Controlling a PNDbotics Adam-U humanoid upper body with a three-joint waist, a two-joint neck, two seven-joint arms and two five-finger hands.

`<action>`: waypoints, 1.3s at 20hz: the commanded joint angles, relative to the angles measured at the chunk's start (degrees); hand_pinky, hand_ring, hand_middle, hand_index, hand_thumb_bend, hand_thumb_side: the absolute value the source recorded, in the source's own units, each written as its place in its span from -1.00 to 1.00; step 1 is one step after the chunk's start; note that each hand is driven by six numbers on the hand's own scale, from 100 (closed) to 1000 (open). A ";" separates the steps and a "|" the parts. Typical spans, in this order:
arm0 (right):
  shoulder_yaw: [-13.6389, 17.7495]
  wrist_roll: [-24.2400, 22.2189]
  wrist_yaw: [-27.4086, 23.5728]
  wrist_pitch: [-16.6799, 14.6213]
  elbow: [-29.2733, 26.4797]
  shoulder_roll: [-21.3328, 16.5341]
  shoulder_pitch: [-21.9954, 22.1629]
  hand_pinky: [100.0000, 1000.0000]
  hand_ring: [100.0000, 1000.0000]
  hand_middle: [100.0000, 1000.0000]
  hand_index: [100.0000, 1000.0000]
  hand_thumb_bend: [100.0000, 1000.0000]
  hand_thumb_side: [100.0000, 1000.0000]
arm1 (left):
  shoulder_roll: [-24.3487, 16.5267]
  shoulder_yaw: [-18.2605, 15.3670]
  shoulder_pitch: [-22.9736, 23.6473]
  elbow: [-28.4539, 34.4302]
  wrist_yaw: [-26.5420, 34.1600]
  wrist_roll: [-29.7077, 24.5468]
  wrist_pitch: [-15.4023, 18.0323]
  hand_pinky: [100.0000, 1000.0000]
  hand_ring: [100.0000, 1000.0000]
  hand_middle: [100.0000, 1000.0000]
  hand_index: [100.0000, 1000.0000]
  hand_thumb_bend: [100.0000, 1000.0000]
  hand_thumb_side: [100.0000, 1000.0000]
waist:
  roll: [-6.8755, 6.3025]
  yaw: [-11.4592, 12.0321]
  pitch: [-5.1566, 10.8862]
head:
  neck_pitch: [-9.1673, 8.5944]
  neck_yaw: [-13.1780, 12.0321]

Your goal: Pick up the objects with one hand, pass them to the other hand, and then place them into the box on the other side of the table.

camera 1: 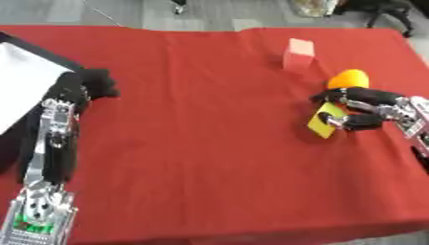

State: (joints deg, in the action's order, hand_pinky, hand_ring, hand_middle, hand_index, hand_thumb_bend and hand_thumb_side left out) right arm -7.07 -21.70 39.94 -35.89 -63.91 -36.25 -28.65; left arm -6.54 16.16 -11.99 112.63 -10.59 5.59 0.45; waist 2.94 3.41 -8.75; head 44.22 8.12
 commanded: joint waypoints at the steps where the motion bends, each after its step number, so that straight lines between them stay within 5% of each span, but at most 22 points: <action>1: 0.53 -0.06 -0.94 0.48 -1.25 -2.74 -0.28 0.64 0.62 0.71 0.94 -0.89 1.00 | -0.72 0.16 -0.26 0.71 0.20 -0.15 0.07 0.46 0.12 0.10 0.41 -0.50 1.00 | -0.04 -0.13 0.83 | -0.10 -0.07; 26: -0.06 -2.27 -3.87 1.07 -4.86 -2.97 0.09 0.64 0.62 0.70 0.94 -0.89 1.00 | -0.83 0.12 -0.13 0.69 0.16 -0.01 0.07 0.46 0.12 0.10 0.41 -0.50 1.00 | 0.05 -0.14 0.81 | -0.10 -0.23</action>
State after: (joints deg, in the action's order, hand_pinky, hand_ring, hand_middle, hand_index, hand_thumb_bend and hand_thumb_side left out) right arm -7.45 -23.70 36.49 -34.76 -67.59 -36.73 -27.96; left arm -6.57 16.16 -11.66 112.63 -10.59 5.60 0.45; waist 2.95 3.31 -8.75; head 44.22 8.05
